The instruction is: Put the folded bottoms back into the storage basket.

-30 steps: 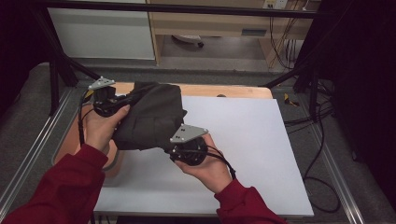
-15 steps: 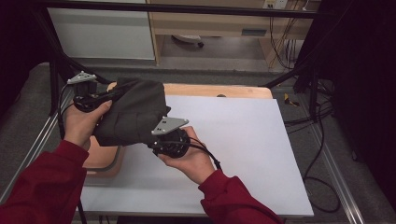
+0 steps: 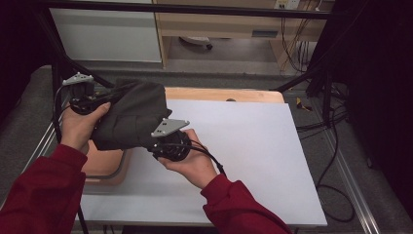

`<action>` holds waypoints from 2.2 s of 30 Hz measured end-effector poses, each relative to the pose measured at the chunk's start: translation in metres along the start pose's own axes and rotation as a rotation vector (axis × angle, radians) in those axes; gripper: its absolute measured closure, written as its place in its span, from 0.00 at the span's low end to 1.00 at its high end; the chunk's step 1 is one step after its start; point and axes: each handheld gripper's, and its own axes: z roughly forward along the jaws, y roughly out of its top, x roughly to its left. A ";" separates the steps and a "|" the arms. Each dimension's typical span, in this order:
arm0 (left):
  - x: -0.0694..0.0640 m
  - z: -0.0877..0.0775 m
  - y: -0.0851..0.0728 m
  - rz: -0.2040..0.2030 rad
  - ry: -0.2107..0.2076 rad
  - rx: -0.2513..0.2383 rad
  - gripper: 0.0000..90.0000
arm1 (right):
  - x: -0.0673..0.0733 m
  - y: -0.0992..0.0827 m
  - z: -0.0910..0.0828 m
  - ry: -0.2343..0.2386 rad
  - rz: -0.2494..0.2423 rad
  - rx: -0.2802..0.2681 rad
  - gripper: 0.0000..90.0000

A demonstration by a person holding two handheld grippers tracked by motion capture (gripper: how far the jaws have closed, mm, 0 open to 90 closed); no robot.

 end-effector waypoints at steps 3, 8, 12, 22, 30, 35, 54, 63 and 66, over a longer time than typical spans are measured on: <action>0.004 -0.002 0.000 -0.003 0.006 -0.001 0.89 | 0.000 0.002 0.003 0.004 -0.005 -0.004 0.73; 0.012 -0.005 -0.001 -0.007 0.015 0.000 0.89 | 0.001 0.006 0.011 0.013 -0.005 -0.003 0.73; 0.019 -0.010 -0.002 -0.011 0.025 -0.003 0.88 | 0.004 0.008 0.017 0.020 -0.005 -0.009 0.73; 0.036 -0.018 -0.004 -0.028 0.044 -0.013 0.89 | 0.008 0.016 0.034 0.032 -0.006 -0.026 0.73; 0.050 -0.022 -0.004 -0.045 0.074 -0.011 0.88 | 0.010 0.021 0.049 0.044 0.002 -0.041 0.73; 0.057 -0.025 -0.003 -0.039 0.087 -0.009 0.88 | 0.012 0.024 0.056 0.046 0.005 -0.051 0.73; 0.082 -0.038 -0.013 -0.039 0.112 0.014 0.88 | 0.027 0.029 0.084 0.074 0.011 -0.053 0.73; 0.089 -0.041 -0.020 -0.050 0.115 0.028 0.88 | 0.034 0.029 0.092 0.089 0.005 -0.039 0.73; 0.092 -0.042 -0.021 -0.052 0.112 0.033 0.88 | 0.035 0.029 0.094 0.093 0.004 -0.037 0.73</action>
